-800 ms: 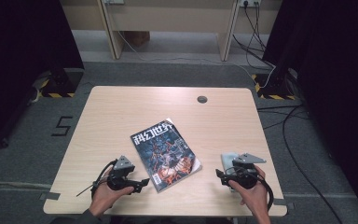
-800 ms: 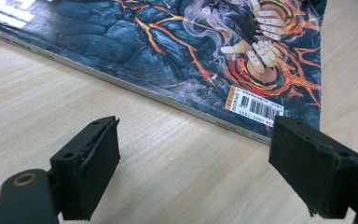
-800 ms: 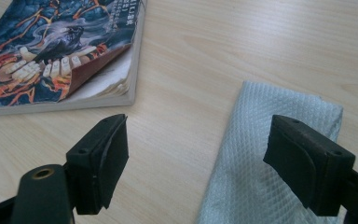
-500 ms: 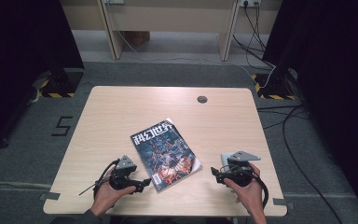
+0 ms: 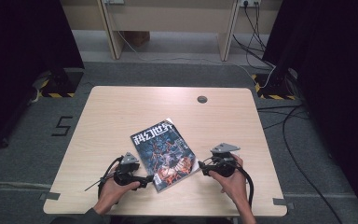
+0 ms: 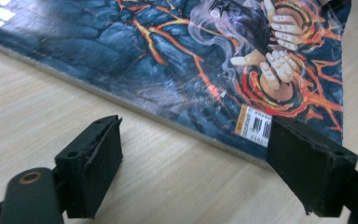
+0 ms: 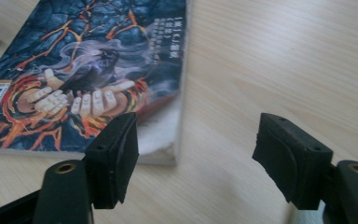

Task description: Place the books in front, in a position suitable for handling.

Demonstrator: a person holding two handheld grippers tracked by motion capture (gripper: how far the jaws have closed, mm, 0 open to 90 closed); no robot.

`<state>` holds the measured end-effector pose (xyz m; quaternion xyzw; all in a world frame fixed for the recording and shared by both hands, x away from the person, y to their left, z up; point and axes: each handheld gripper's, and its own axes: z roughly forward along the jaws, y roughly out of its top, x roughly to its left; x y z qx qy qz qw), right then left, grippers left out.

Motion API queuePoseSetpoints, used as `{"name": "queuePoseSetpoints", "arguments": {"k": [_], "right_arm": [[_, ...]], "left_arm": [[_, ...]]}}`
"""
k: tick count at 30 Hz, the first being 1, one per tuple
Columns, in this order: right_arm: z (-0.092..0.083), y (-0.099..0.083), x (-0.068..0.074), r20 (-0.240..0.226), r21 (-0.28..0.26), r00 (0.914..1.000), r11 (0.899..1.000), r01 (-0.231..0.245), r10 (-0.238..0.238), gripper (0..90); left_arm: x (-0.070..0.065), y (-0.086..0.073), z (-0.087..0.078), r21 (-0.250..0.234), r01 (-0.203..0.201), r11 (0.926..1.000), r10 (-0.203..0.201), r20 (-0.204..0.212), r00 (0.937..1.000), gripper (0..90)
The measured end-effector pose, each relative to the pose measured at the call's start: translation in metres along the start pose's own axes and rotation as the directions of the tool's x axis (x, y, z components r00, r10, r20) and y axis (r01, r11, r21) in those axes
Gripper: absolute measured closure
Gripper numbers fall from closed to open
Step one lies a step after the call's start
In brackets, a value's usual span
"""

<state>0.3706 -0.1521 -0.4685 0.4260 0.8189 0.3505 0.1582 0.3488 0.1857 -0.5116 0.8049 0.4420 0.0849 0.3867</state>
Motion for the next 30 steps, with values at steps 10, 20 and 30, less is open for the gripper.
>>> {"name": "queuePoseSetpoints", "arguments": {"k": [10, 20, 30], "right_arm": [[0.039, 0.012, 0.016, -0.039, 0.085, 0.9982, 0.995, 0.048, -0.045, 38.9], [0.041, 0.008, 0.022, -0.057, 0.145, 0.9968, 0.987, 0.063, -0.055, 39.2], [0.008, -0.015, 0.029, -0.157, 0.149, 0.9876, 0.989, 0.022, 0.002, 40.0]], "left_arm": [[-0.009, 0.009, 0.012, 0.005, -0.063, 0.9980, 0.063, -0.014, 0.9979, 19.5], [-0.007, 0.017, 0.019, 0.005, -0.068, 0.9977, 0.068, -0.026, 0.9973, 20.2], [-0.007, 0.028, 0.031, -0.004, -0.086, 0.9963, 0.086, -0.026, 0.9960, 24.7]]}}
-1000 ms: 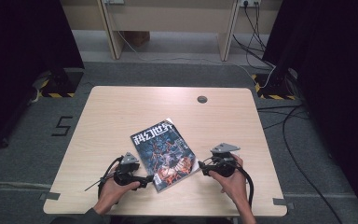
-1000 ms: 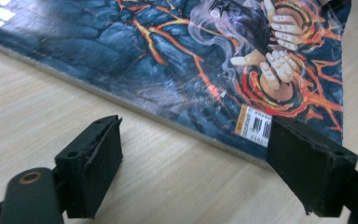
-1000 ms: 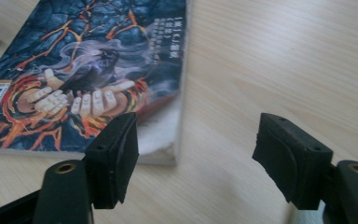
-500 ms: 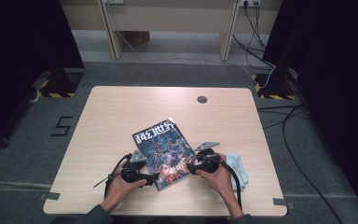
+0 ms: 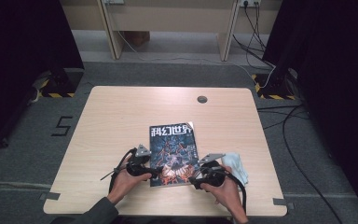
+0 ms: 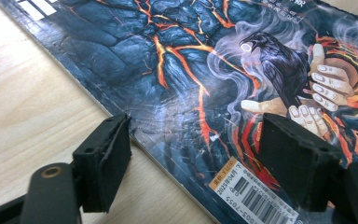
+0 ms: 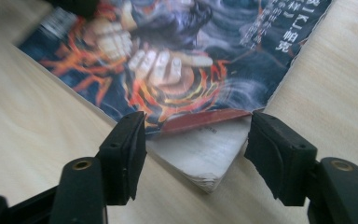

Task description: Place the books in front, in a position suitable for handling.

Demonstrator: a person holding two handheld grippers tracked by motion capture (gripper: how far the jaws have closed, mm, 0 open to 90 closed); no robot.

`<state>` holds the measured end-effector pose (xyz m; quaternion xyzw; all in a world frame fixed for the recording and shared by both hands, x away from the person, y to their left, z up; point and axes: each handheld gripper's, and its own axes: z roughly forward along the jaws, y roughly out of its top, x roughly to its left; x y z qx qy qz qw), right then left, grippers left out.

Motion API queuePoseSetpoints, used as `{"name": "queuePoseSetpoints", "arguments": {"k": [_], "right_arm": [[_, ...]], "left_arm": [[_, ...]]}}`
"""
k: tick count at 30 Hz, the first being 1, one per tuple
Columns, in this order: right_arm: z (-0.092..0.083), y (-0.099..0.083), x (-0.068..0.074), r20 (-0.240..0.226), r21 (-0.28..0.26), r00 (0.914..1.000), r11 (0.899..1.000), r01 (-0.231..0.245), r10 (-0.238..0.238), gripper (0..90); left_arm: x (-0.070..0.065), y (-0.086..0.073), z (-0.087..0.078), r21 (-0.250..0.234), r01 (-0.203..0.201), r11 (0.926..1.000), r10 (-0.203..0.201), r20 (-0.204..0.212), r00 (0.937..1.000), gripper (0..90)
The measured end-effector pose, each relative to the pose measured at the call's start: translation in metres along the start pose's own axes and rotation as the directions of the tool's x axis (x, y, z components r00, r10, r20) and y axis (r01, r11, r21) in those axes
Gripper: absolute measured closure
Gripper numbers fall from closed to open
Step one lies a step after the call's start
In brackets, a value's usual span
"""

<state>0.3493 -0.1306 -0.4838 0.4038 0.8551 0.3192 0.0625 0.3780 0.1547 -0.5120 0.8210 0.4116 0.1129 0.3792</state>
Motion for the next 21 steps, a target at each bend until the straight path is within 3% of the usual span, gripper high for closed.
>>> {"name": "queuePoseSetpoints", "arguments": {"k": [1, 2, 3, 4, 8, 10, 12, 16, 21], "right_arm": [[0.000, 0.000, 0.000, 0.000, 0.000, 1.0000, 1.000, 0.000, 0.000, 40.0], [-0.004, 0.001, -0.004, -0.005, -0.022, 0.9994, 0.999, -0.035, 0.034, 38.7], [-0.006, 0.002, -0.008, 0.015, -0.038, 0.9990, 0.998, -0.043, 0.043, 38.0], [-0.009, 0.004, -0.013, 0.044, -0.064, 0.9981, 0.997, -0.041, 0.044, 37.2], [-0.006, 0.006, -0.017, 0.052, -0.081, 0.9972, 0.996, -0.048, 0.053, 34.0], [-0.001, 0.007, -0.020, 0.081, -0.066, 0.9954, 0.997, -0.046, 0.051, 33.0], [0.002, 0.008, -0.018, 0.082, -0.053, 0.9958, 0.998, -0.037, 0.041, 35.2], [0.008, 0.007, -0.015, 0.113, -0.010, 0.9936, 1.000, 0.006, -0.005, 37.0], [0.008, 0.005, -0.016, 0.127, 0.009, 0.9919, 1.000, 0.012, -0.013, 37.9]], "left_arm": [[0.000, 0.000, 0.000, 0.000, 0.000, 1.0000, 0.000, 0.000, 1.0000, 24.8], [0.000, 0.000, 0.000, 0.000, -0.004, 1.0000, 0.004, -0.001, 1.0000, 24.8], [0.000, 0.000, 0.000, 0.000, -0.005, 1.0000, 0.005, -0.001, 1.0000, 25.0], [-0.001, 0.000, 0.000, -0.001, -0.009, 1.0000, 0.009, -0.002, 1.0000, 25.2], [-0.004, 0.001, 0.000, 0.003, -0.019, 0.9998, 0.019, -0.007, 0.9998, 25.4], [-0.011, 0.003, 0.000, -0.001, -0.071, 0.9975, 0.071, -0.020, 0.9973, 27.4], [-0.015, 0.004, 0.002, 0.001, -0.093, 0.9957, 0.093, -0.021, 0.9955, 28.7], [-0.020, 0.006, 0.004, 0.000, -0.101, 0.9949, 0.101, -0.012, 0.9948, 28.8], [-0.029, 0.007, 0.008, -0.006, -0.109, 0.9941, 0.109, -0.006, 0.9941, 28.8]]}}
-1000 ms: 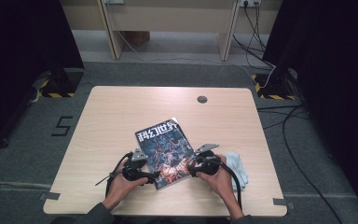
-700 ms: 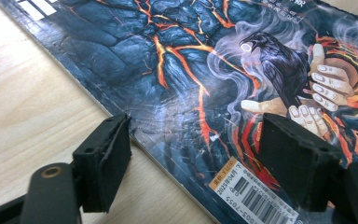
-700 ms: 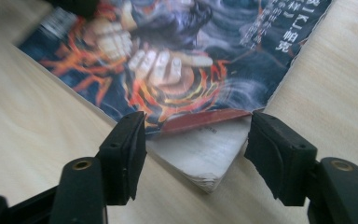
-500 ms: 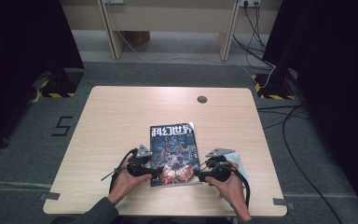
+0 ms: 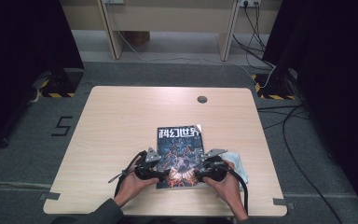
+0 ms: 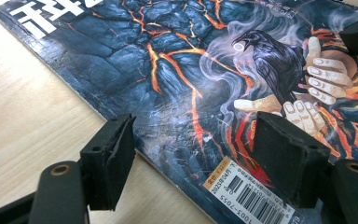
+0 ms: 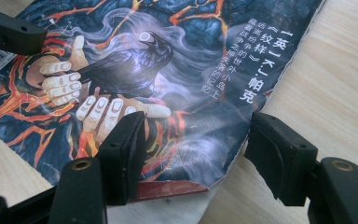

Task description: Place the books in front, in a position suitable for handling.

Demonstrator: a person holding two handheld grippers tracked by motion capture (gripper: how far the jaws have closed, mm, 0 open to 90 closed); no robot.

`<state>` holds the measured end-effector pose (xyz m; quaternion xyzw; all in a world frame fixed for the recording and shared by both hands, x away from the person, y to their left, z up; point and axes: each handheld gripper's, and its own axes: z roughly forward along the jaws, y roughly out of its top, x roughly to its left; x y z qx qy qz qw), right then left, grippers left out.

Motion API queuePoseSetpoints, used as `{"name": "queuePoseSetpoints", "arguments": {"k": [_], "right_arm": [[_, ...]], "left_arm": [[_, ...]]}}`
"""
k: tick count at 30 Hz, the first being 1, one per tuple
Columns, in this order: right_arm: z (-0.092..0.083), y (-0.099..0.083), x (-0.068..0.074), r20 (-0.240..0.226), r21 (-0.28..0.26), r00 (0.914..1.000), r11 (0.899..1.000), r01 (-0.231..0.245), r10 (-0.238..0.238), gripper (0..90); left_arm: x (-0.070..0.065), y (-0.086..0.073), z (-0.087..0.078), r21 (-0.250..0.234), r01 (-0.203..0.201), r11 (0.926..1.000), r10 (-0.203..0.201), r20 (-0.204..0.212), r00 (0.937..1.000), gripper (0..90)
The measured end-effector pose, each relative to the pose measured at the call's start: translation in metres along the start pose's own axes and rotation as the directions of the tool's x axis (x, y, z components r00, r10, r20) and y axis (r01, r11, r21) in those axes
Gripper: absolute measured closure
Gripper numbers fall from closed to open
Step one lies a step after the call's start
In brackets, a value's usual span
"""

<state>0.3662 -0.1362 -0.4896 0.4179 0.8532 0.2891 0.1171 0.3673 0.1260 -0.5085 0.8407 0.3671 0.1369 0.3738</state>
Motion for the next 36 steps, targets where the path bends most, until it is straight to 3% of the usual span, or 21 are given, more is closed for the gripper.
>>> {"name": "queuePoseSetpoints", "arguments": {"k": [3, 10, 14, 17, 19, 23, 29, 36], "right_arm": [[-0.001, -0.002, -0.002, -0.006, 0.004, 0.9998, 1.000, -0.018, 0.018, 37.9], [-0.004, -0.004, -0.004, 0.018, 0.013, 0.9998, 1.000, -0.003, 0.002, 38.1], [-0.004, -0.005, -0.006, 0.007, 0.011, 0.9999, 1.000, -0.013, 0.013, 38.1], [-0.007, -0.004, -0.007, 0.015, -0.006, 0.9999, 1.000, -0.008, 0.008, 37.9], [-0.013, -0.003, -0.010, 0.008, -0.048, 0.9998, 0.999, -0.017, 0.018, 37.8], [-0.034, -0.005, -0.024, 0.044, -0.123, 0.9974, 0.991, -0.051, 0.057, 36.4], [-0.046, -0.014, -0.040, 0.073, -0.146, 0.9916, 0.985, -0.095, 0.107, 33.9], [-0.054, -0.021, -0.051, 0.084, -0.164, 0.9851, 0.977, -0.135, 0.150, 26.4]], "left_arm": [[-0.001, 0.001, 0.001, -0.002, -0.003, 1.0000, 0.003, 0.006, 1.0000, 28.8], [-0.004, 0.004, 0.005, -0.007, -0.007, 1.0000, 0.007, 0.013, 0.9999, 28.8], [-0.002, 0.002, 0.005, -0.009, 0.017, 0.9998, -0.017, 0.022, 0.9996, 28.4], [-0.002, 0.002, 0.003, -0.002, 0.033, 0.9995, -0.033, 0.034, 0.9989, 25.4], [-0.001, 0.001, -0.001, -0.018, 0.045, 0.9988, -0.044, 0.056, 0.9974, 24.8], [0.000, -0.002, -0.013, -0.033, 0.061, 0.9976, -0.058, 0.083, 0.9949, 22.5], [0.000, -0.011, -0.026, -0.034, 0.072, 0.9968, -0.068, 0.118, 0.9907, 21.1], [0.002, -0.022, -0.038, -0.037, 0.067, 0.9971, -0.062, 0.120, 0.9909, 21.1]]}}
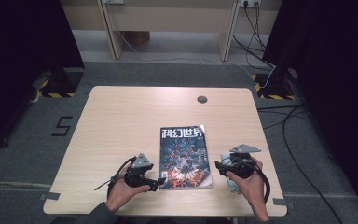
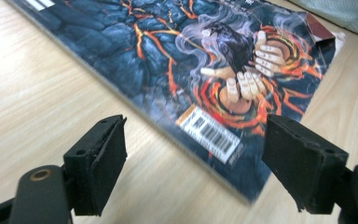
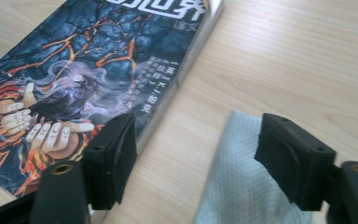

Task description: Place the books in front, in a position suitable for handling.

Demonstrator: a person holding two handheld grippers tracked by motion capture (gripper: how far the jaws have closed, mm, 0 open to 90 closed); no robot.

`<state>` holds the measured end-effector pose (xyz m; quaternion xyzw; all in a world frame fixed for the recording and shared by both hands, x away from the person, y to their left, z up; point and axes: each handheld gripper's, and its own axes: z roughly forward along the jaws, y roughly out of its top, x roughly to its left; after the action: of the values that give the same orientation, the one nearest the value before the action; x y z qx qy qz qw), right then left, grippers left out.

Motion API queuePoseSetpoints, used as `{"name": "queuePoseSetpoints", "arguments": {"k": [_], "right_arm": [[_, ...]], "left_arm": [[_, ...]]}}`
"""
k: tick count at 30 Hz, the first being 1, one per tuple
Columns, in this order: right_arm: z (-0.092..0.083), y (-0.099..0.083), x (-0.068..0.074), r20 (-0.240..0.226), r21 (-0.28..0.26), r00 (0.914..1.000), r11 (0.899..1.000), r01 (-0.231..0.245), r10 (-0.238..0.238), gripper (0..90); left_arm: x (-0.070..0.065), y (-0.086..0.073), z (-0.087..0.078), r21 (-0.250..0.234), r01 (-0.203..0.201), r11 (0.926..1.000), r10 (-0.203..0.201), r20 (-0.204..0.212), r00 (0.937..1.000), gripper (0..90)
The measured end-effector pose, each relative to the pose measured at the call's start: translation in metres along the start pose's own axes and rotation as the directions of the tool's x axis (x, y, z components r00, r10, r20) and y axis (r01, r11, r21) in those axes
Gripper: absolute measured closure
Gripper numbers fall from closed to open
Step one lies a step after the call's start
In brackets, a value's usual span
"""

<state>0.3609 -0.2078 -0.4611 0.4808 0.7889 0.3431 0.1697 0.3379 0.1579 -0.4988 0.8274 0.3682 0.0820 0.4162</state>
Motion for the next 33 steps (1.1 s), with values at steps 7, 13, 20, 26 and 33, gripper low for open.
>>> {"name": "queuePoseSetpoints", "arguments": {"k": [7, 13, 20, 26, 33], "right_arm": [[-0.016, -0.006, -0.012, 0.015, -0.035, 0.9998, 0.999, -0.015, 0.016, 22.0], [-0.023, -0.014, -0.017, 0.027, -0.028, 0.9995, 0.999, -0.016, 0.016, 29.0], [-0.029, -0.022, -0.020, 0.036, -0.021, 0.9993, 1.000, -0.005, 0.006, 36.6], [-0.029, -0.027, -0.019, 0.041, -0.005, 0.9991, 1.000, 0.008, -0.008, 37.7], [-0.031, -0.033, -0.018, 0.044, 0.008, 0.9990, 1.000, 0.004, -0.005, 37.8]], "left_arm": [[0.005, -0.018, -0.017, 0.003, 0.028, 0.9996, -0.028, 0.004, 0.9996, 20.5], [0.005, -0.023, -0.023, -0.002, 0.034, 0.9994, -0.033, 0.006, 0.9994, 20.3], [0.003, -0.027, -0.026, 0.007, 0.032, 0.9995, -0.032, 0.009, 0.9995, 20.3], [0.002, -0.028, -0.027, 0.007, 0.033, 0.9994, -0.033, 0.009, 0.9994, 20.3], [0.002, -0.028, -0.027, 0.012, 0.030, 0.9995, -0.030, 0.008, 0.9995, 20.2]]}}
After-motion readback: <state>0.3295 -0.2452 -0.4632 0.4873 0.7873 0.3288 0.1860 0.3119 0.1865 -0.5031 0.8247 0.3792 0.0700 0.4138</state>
